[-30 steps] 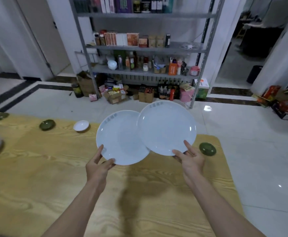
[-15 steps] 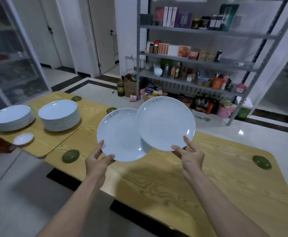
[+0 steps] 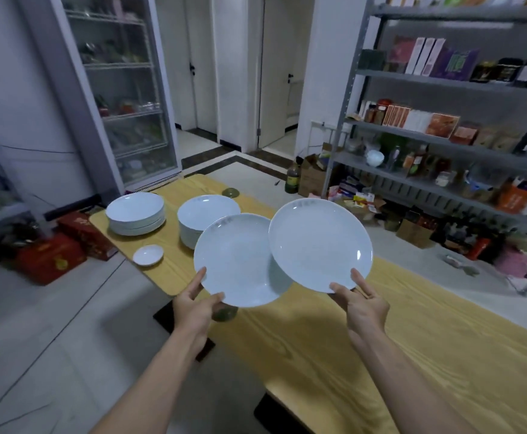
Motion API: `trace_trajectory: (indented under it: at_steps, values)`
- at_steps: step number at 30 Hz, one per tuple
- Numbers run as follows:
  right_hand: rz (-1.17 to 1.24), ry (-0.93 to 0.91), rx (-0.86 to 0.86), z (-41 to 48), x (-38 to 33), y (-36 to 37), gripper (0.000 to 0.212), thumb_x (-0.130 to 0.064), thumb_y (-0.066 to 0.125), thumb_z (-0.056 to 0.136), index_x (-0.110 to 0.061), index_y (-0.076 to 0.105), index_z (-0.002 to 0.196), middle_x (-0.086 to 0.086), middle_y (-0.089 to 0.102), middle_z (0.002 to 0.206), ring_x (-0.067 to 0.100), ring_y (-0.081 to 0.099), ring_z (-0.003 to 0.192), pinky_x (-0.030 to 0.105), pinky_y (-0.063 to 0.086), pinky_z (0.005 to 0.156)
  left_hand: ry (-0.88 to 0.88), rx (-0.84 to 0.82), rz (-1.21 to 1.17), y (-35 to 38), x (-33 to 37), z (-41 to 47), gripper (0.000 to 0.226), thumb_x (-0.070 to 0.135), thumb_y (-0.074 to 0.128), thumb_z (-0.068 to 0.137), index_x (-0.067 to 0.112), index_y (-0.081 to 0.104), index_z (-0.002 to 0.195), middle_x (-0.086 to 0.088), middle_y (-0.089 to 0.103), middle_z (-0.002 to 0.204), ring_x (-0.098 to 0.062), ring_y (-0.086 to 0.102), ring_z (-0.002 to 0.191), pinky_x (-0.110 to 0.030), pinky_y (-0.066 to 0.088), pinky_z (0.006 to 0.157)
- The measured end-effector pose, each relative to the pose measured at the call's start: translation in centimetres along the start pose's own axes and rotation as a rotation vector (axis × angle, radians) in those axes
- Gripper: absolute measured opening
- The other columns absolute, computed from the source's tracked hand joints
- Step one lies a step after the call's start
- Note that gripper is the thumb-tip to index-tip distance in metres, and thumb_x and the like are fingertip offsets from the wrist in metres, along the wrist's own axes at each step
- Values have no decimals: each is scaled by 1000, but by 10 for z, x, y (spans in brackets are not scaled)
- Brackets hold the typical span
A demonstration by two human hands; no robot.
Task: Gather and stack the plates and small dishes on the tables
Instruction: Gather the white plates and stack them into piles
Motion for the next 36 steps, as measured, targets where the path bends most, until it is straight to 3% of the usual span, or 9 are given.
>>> trace_trajectory:
  at_steps: [4, 7, 11, 15, 22, 26, 29, 32, 36]
  values:
    - [2, 38, -11, 46, 27, 69, 67, 12, 84, 64, -14, 67, 124, 20, 73, 102, 32, 75, 86, 44, 59, 87, -20, 51, 24, -20, 12, 77, 70, -15, 71, 77, 23, 58, 134, 1, 53, 139, -28, 63, 110, -36, 61, 75]
    - [13, 77, -16, 77, 42, 120, 65, 12, 83, 65, -14, 67, 123, 23, 72, 106, 34, 73, 90, 46, 57, 91, -62, 90, 40, -28, 25, 130, 67, -14, 70, 79, 24, 59, 133, 3, 51, 138, -21, 65, 101, -35, 62, 75]
    - [-9, 89, -40, 109, 53, 181, 63, 13, 80, 68, -12, 67, 125, 6, 73, 99, 30, 74, 81, 34, 62, 77, -62, 120, 88, -34, 44, 196, 63, -12, 68, 83, 21, 58, 135, 2, 50, 136, -6, 57, 85, -20, 58, 60]
    - [-28, 83, -26, 124, 60, 219, 62, 15, 78, 70, -10, 66, 125, -2, 70, 99, 27, 74, 79, 22, 61, 63, -102, 104, 107, -37, 48, 247, 60, -12, 66, 85, 19, 57, 135, 2, 54, 130, -6, 60, 87, -20, 58, 62]
    - [-59, 78, 67, 150, 94, 289, 61, 15, 78, 70, -10, 67, 124, -2, 71, 97, 30, 73, 91, 40, 57, 92, -191, -34, 111, -42, 52, 355, 61, -14, 66, 83, 17, 58, 135, -1, 55, 131, -25, 62, 110, -29, 61, 71]
    - [-42, 71, 149, 145, 114, 318, 59, 16, 78, 71, -8, 67, 124, -1, 71, 99, 31, 72, 92, 28, 62, 74, -251, -154, 126, -42, 53, 394, 66, -14, 67, 82, 15, 52, 139, -12, 57, 133, -28, 62, 112, -29, 61, 67]
    - [-54, 72, 192, 139, 127, 335, 59, 15, 78, 71, -6, 67, 125, -8, 69, 96, 24, 71, 80, 32, 61, 81, -300, -223, 95, -41, 56, 411, 77, -17, 66, 81, 16, 41, 146, -18, 61, 129, -30, 65, 107, -31, 61, 62]
    - [-67, 86, 220, 135, 138, 348, 58, 15, 79, 71, -6, 68, 124, -7, 68, 93, 19, 70, 70, 37, 58, 86, -304, -281, 154, -43, 55, 422, 89, -18, 66, 80, 19, 30, 152, -15, 60, 132, -29, 64, 110, -30, 61, 62]
    - [-84, 101, 231, 135, 147, 364, 58, 16, 77, 72, -5, 66, 125, -7, 67, 90, 20, 70, 74, 26, 61, 68, -279, -315, 202, -43, 57, 432, 85, -19, 68, 77, 20, 41, 147, -3, 67, 111, -27, 65, 107, -34, 61, 70]
Point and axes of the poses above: each hand's wrist, its own z-axis towards the middle knuckle, its own y-axis out of the palm, x = y × z, the point moved 6 cm from there along z, towards the middle knuckle
